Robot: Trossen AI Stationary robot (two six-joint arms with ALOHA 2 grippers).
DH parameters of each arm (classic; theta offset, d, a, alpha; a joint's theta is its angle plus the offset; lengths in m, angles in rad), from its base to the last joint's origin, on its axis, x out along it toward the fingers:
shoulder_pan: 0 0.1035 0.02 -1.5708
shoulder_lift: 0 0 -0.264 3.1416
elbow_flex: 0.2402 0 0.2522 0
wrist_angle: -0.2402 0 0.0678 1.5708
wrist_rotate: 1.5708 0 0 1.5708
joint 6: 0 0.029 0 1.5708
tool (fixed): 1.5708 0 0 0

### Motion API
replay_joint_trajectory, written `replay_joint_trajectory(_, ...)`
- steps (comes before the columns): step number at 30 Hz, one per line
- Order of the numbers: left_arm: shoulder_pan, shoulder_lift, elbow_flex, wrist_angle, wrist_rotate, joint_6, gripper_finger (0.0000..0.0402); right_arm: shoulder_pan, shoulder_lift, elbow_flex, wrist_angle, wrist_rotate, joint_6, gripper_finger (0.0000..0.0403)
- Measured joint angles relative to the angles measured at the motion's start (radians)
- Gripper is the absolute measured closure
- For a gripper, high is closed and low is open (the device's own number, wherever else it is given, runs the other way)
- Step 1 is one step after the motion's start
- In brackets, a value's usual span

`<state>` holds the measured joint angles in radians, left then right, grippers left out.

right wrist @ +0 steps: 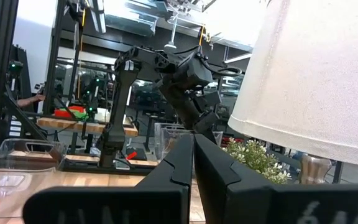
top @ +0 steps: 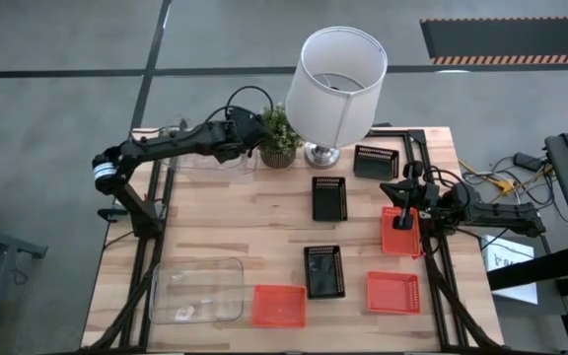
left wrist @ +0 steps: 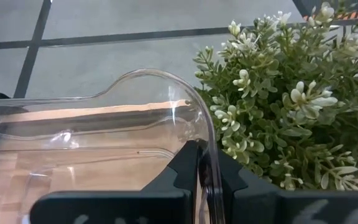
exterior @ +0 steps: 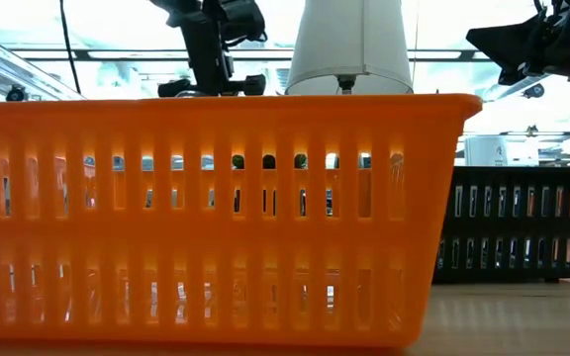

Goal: Stack baskets by color
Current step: Stack the middle transparent bin into the top transparent bin

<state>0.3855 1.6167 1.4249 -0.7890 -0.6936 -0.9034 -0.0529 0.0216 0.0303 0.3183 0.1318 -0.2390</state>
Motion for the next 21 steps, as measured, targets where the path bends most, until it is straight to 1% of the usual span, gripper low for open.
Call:
replay_joint_trajectory(8, 0.008, 0.001, -0.046, 0.101, 0.005, -0.004, 0.0401, 0.000, 0.000, 0.000, 0.000, 0.000, 0.001, 0.0394)
replay_joint_trajectory(15, 0.009, 0.001, -0.046, 0.146, 0.005, -0.008, 0.0401, 0.000, 0.000, 0.000, 0.000, 0.000, 0.001, 0.0394)
replay_joint_trajectory(21, 0.010, 0.000, -0.059, 0.151, 0.007, -0.009, 0.0401, 0.000, 0.000, 0.000, 0.000, 0.000, 0.000, 0.0394)
